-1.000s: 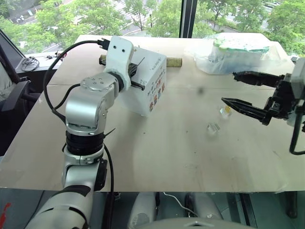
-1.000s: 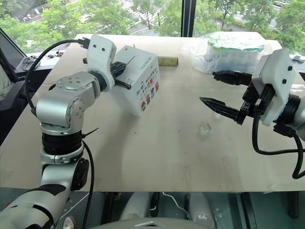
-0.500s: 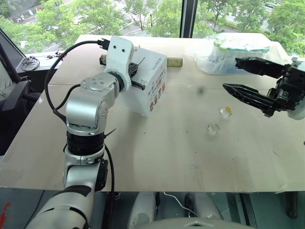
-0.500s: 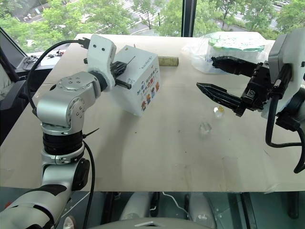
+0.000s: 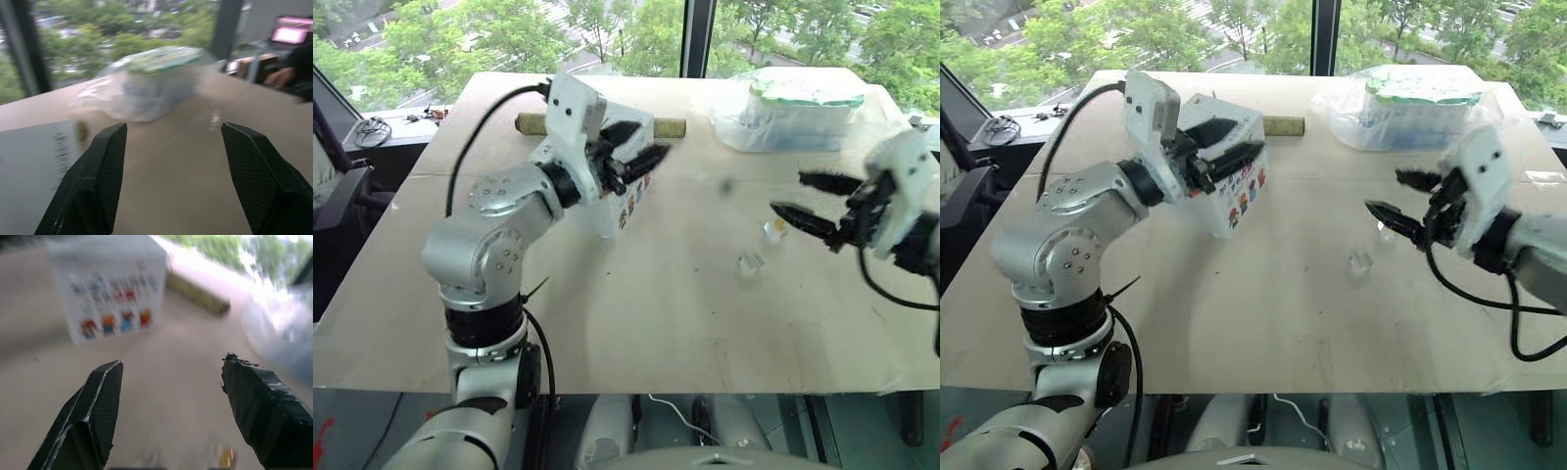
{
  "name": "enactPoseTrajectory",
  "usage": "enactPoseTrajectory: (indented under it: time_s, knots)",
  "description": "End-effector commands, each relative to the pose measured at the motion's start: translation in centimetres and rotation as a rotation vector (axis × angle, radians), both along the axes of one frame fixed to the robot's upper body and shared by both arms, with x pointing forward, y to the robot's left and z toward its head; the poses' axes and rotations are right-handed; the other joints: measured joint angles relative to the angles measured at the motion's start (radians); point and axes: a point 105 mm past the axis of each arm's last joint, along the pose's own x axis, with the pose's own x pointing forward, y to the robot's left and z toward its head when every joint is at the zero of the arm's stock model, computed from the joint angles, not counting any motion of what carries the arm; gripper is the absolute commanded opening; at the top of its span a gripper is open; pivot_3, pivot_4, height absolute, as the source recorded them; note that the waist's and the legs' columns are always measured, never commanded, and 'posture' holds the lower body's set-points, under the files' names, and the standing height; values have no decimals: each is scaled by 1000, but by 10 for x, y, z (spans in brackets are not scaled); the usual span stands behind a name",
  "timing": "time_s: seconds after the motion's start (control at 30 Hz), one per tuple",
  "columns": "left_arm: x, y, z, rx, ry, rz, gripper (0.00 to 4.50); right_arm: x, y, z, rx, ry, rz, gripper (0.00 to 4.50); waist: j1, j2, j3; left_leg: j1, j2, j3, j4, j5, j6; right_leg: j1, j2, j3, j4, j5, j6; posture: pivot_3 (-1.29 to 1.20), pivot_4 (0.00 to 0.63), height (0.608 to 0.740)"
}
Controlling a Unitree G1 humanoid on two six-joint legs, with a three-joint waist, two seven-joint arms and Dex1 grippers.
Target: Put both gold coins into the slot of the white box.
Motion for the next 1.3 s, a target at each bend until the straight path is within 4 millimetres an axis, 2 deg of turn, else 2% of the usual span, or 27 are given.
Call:
enactPoseTrajectory:
  time_s: [0.03, 0.1, 0.17, 0.27, 0.3, 0.43, 0.73, 0.77, 0.8, 0.9, 1.3]
  knots:
    - [-28, -6, -8, 39, -30, -188, 3077, 26, -18, -25, -30, 60, -172, 3471, -5, 1, 1, -1, 0, 0, 0, 0, 0, 0, 0, 0, 0, 0, 0, 0, 150, 740]
    - [-37, -8, -21, 83, 8, -255, 3077, 41, -31, -39, -26, 96, -275, 3471, -13, 2, 1, 0, 0, 0, 0, 0, 0, 0, 3, 0, 1, 0, 0, 0, 150, 740]
    - [-42, -7, -27, 110, 24, -296, 3077, 50, -35, -47, -3, 119, -314, 3471, -11, 2, 1, -1, -1, 0, 0, 0, 0, -1, 4, 0, 1, 0, 0, 0, 150, 740]
    - [-43, -4, -32, 146, 17, -314, 3114, 59, -36, -56, -7, 139, -345, 2753, -11, 2, 1, -1, -1, 0, 0, 0, 0, -1, 4, 0, 1, 0, 0, 0, 150, 740]
    - [-43, -4, -32, 146, 19, -316, 3114, 61, -37, -60, -13, 146, -357, 2305, -11, 2, 1, -1, -1, 0, 0, 0, 0, -1, 4, 0, 0, 0, 0, 0, 150, 740]
    - [-43, -3, -31, 147, 18, -321, 3114, 68, -36, -60, 21, 144, -369, 2305, -13, 2, 1, -1, -1, 0, 0, 0, 0, -1, 4, 0, 0, 0, 0, 0, 150, 740]
    - [-43, -2, -32, 143, 20, -304, 3114, 68, -29, -62, 43, 153, -349, 2305, -14, 2, 1, -1, -1, 0, 0, 0, 1, -1, 4, 0, 0, 0, 0, 0, 150, 740]
    - [-43, -2, -32, 143, 20, -303, 3114, 68, -29, -62, 44, 153, -348, 1767, -14, 2, 1, -1, -1, 0, 0, 0, 1, -1, 4, 0, 0, 0, 0, 0, 150, 740]
    - [-43, -2, -32, 144, 19, -302, 3114, 69, -28, -62, 47, 153, -345, 1536, -14, 2, 1, -1, -1, 0, 0, 0, 1, -1, 4, 0, 0, 0, 0, 0, 150, 740]
    - [-43, -2, -32, 144, 17, -299, 3114, 69, -27, -62, 51, 155, -341, 125, -14, 2, 1, -1, -1, 0, -1, 0, 1, -1, 4, 0, 0, 0, 0, 0, 150, 740]
    - [-40, -2, -34, 130, 16, -279, 3114, 66, -27, -56, 81, 151, -327, 51, -14, 2, 1, -1, -1, 0, -1, 0, 1, -1, 4, 0, 0, 0, 0, 0, 150, 740]
